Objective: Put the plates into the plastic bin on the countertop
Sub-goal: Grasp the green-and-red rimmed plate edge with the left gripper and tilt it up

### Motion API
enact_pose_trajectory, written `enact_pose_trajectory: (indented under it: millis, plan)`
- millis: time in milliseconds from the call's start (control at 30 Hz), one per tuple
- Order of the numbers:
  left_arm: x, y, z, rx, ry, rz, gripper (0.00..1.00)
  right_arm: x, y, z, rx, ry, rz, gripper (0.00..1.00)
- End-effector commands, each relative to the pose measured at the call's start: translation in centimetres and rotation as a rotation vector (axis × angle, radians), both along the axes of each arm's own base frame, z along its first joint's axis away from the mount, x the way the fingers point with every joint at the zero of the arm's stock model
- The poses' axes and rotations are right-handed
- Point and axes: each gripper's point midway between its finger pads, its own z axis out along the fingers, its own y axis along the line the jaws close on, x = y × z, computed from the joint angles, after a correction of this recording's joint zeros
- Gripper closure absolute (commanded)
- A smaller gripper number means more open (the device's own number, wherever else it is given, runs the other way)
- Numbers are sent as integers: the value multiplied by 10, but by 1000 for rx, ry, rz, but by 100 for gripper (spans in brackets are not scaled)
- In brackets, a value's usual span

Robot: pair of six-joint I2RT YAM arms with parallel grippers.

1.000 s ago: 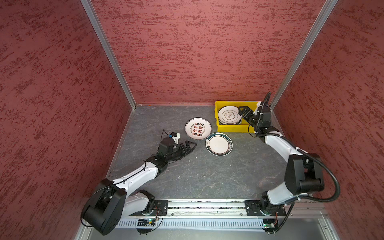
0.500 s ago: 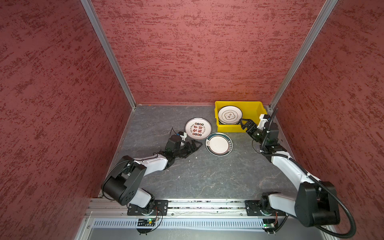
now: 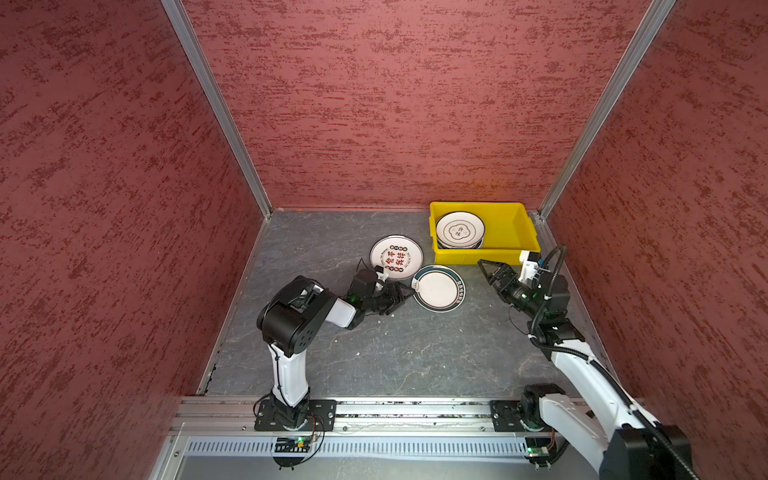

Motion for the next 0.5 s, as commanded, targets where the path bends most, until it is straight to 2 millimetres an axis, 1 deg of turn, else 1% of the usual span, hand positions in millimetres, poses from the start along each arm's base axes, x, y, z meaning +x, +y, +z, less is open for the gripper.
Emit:
enact_pose_trajectory:
  millis: [0,33,133,200,333,467]
  plan:
    - [4,-14,6,-18,-34,-16,34,-7,1,1,-2,0,14,1]
    - [5,-15,3,-7,-32,-13,39,-8,0,1,-2,1,11,1]
    - [6,-21,-5,6,-19,-15,46,-10,0,-1,-8,5,14,1]
    - [6,-23,-10,7,-8,-13,46,-11,0,-1,-10,9,13,1]
    - [6,-22,-20,25,9,10,47,-12,0,-2,-19,10,16,1]
    - [10,-22,-25,49,5,15,51,-11,-1,-4,-29,12,11,1]
